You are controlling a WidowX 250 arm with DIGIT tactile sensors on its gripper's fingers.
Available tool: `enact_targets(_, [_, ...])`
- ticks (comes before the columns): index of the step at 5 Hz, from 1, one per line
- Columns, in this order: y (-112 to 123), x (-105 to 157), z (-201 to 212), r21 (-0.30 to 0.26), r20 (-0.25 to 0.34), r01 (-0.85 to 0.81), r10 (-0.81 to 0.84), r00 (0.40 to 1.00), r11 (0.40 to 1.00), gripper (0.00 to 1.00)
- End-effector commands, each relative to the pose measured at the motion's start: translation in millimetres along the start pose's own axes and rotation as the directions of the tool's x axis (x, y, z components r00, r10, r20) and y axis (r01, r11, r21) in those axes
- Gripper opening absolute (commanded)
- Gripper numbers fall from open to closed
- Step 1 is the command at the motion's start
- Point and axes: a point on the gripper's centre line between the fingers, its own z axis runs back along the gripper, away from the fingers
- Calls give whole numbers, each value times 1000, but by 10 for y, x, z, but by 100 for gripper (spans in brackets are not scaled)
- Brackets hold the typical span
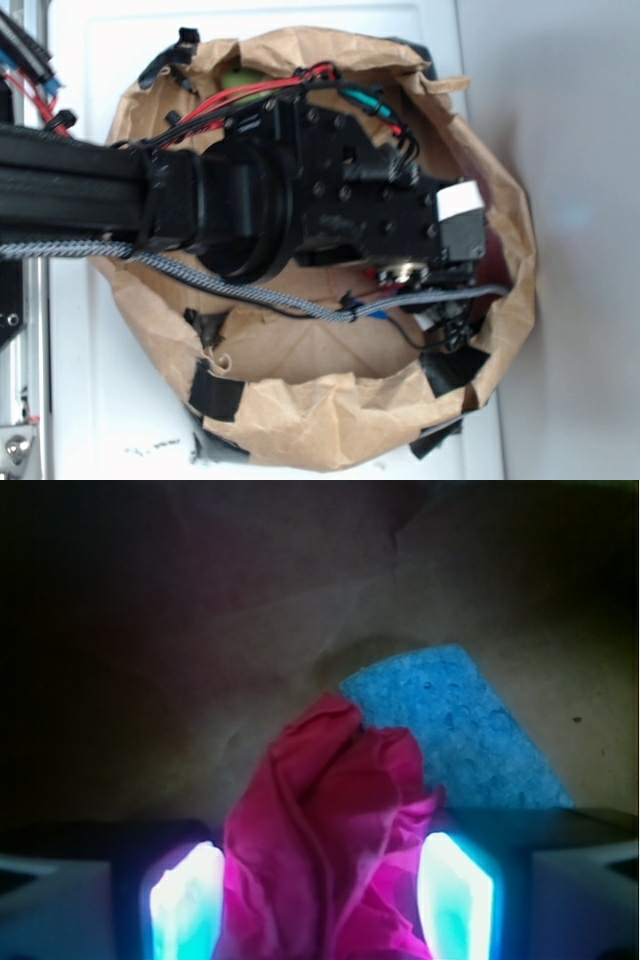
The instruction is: Grab the red paper.
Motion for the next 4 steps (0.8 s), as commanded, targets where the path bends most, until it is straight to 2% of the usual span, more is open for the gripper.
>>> enact_targets(1, [30, 264, 761, -153, -93, 60, -75, 993, 986, 0])
enact_targets(2, [133, 281, 1153, -219, -130, 95, -126, 984, 971, 0])
enact_targets(3, [227, 280, 1422, -248, -137, 123, -160, 977, 961, 0])
enact_targets(4, [270, 223, 1405, -248, -120, 147, -181, 976, 957, 0])
